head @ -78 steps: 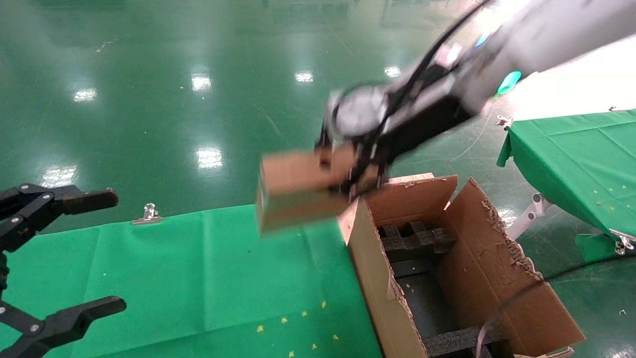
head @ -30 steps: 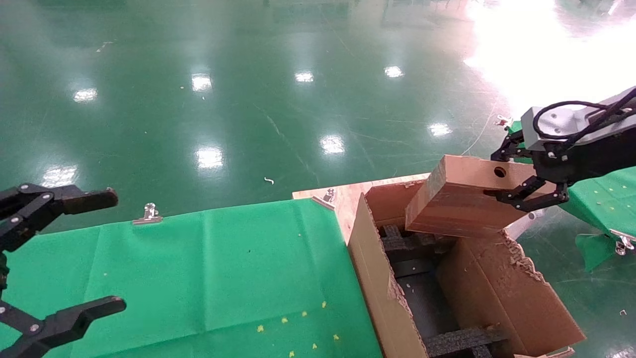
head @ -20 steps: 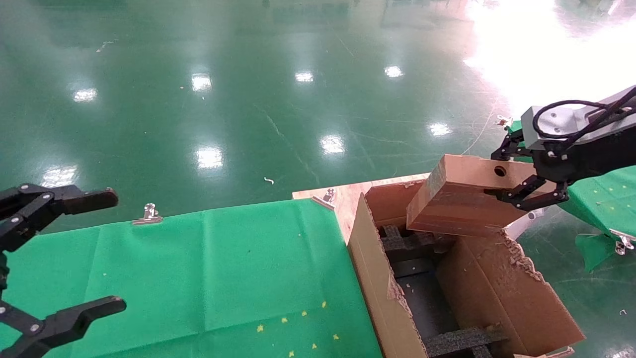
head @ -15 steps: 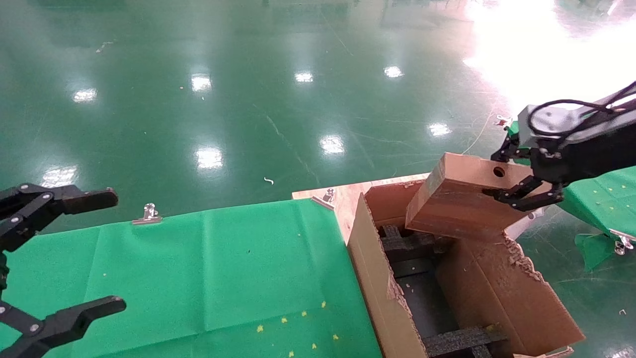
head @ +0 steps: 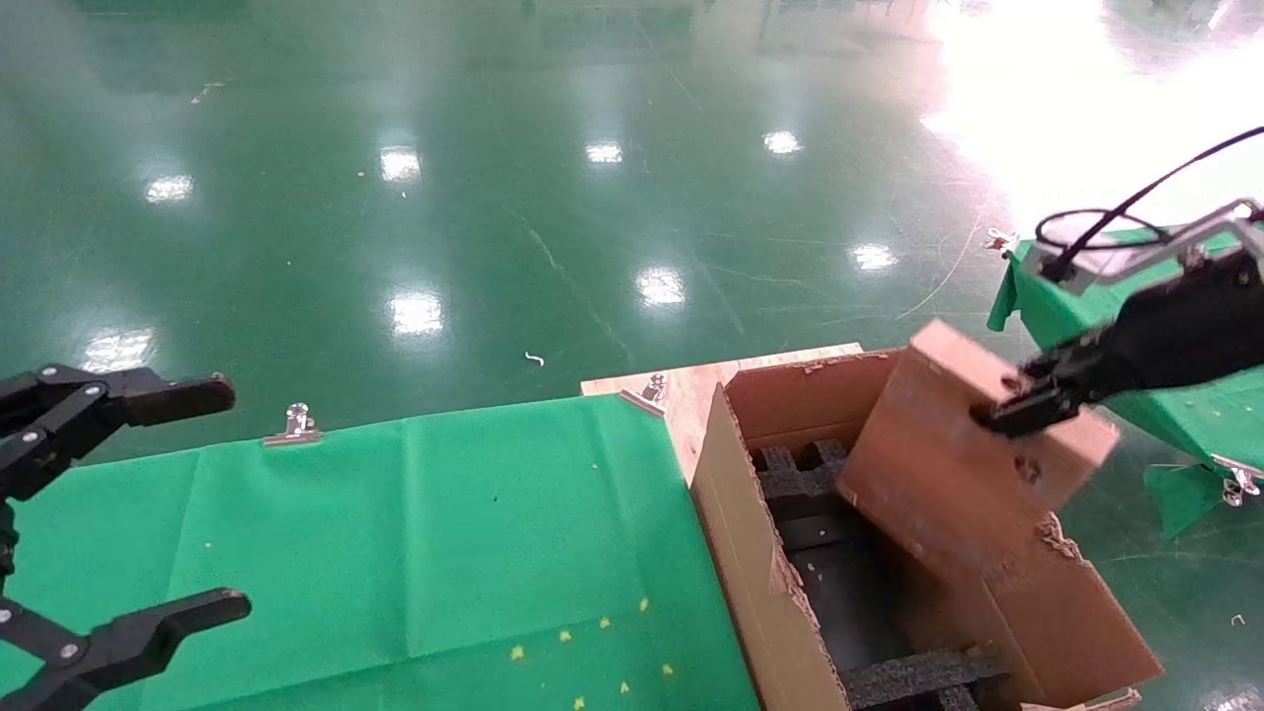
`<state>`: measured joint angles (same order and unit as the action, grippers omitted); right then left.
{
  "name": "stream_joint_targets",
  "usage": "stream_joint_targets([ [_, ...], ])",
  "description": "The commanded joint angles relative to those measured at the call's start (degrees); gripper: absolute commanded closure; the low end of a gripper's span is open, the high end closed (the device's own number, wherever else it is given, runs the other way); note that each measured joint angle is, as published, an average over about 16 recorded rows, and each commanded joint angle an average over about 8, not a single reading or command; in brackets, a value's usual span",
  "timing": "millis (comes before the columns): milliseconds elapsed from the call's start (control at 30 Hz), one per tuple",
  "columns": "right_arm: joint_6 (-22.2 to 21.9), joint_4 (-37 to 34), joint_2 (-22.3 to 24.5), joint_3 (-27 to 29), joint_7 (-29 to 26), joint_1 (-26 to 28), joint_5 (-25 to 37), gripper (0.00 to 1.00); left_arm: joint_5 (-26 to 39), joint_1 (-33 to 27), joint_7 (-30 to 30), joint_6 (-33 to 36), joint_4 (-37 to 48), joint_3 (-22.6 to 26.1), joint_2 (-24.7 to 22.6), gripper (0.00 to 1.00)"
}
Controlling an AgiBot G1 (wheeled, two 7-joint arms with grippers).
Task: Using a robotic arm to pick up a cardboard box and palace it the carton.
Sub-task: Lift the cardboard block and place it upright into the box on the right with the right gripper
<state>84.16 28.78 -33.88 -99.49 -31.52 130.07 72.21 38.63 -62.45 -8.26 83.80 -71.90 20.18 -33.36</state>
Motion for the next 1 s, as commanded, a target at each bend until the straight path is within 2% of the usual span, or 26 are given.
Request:
stream_joint_targets([
  [33,0.78,1.32,0.41,-0.59,-5.64,-0.18,0.24,1.00,0.00,0.00,0.00,0.00,0.00,0.00,0.00,0.00],
  [167,0.73,4.39,1.49,-1.79,-15.02,-0.13,1.64,1.00,0.00,0.00,0.00,0.00,0.00,0.00,0.00,0.00],
  [300,0.16,7.29,2.37,-2.65,-20.75,-0.12,2.84,1.00,0.00,0.00,0.00,-0.01,0.01,0.00,0.00,0.00],
  [467,-0.38,9.04,2.89,-3.13,-22.74,-0.16,3.50,1.00,0.00,0.01,0.01,-0.02,0.02,0.00,0.01,0.00],
  [767,-0.94,7.91,2.66,-2.84,-22.87,-0.30,3.22,1.00,0.00,0.01,0.01,-0.02,0.02,0.00,0.01,0.00],
  [1000,-5.50,11.34,4.22,-2.89,-29.11,-1.18,3.73,1.00,0.00,0.01,0.01,-0.02,0.02,0.00,0.01,0.00],
])
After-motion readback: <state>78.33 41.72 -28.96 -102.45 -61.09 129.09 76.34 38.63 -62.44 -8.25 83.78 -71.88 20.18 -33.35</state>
